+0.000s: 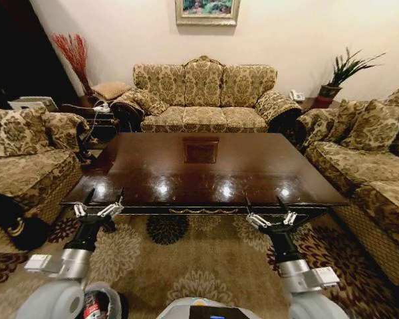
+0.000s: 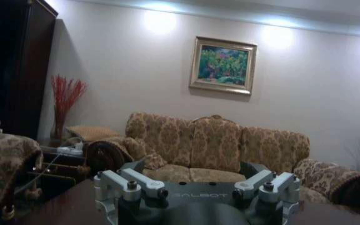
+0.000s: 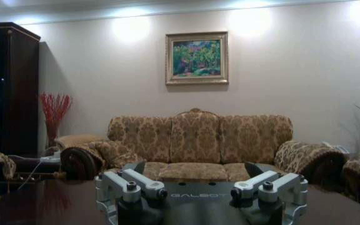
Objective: Move to the front of the table and place the trash on the table into the trash bin.
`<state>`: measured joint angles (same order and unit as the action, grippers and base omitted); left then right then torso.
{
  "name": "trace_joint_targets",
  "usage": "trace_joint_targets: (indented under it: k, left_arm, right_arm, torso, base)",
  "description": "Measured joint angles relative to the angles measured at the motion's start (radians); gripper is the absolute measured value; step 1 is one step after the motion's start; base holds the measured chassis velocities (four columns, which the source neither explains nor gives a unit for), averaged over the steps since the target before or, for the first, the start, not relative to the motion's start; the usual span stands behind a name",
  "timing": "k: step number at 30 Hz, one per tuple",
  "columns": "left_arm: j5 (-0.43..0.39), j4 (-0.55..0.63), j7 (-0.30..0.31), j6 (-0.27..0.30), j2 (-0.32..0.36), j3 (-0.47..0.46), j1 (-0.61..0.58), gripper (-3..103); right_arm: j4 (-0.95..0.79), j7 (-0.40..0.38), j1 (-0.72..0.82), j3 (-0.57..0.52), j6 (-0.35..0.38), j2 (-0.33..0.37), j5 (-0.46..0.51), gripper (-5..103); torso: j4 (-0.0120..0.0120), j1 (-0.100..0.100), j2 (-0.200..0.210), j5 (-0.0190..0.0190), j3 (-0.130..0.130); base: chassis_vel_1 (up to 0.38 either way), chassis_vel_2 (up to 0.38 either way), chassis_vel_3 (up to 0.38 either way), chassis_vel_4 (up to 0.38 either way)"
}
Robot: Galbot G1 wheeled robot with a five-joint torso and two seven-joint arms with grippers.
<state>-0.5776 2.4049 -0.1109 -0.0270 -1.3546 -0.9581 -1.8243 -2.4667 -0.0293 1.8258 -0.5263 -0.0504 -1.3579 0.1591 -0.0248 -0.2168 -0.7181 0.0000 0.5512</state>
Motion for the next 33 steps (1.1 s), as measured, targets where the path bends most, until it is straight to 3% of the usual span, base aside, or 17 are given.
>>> trace_joint_targets:
  k: [22, 33]
  left_arm:
    - [-0.001, 0.000, 0.002, 0.003, -0.001, -0.002, -0.001, 100]
    - [-0.002, 0.000, 0.002, 0.003, -0.001, -0.002, -0.002, 100]
  right_arm:
    - [0.001, -0.003, -0.003, 0.001, 0.002, 0.001, 0.002, 100]
    - [0.001, -0.003, -0.003, 0.001, 0.002, 0.001, 0.003, 100]
  torso:
    - [0.0001, 0.000, 0.000, 0.0000, 0.000]
    - [0.0002, 0.000, -0.001, 0.0006, 0.000]
  base:
    - [0.002, -0.003, -0.002, 0.002]
    - [0.176, -0.165, -0.194, 0.194]
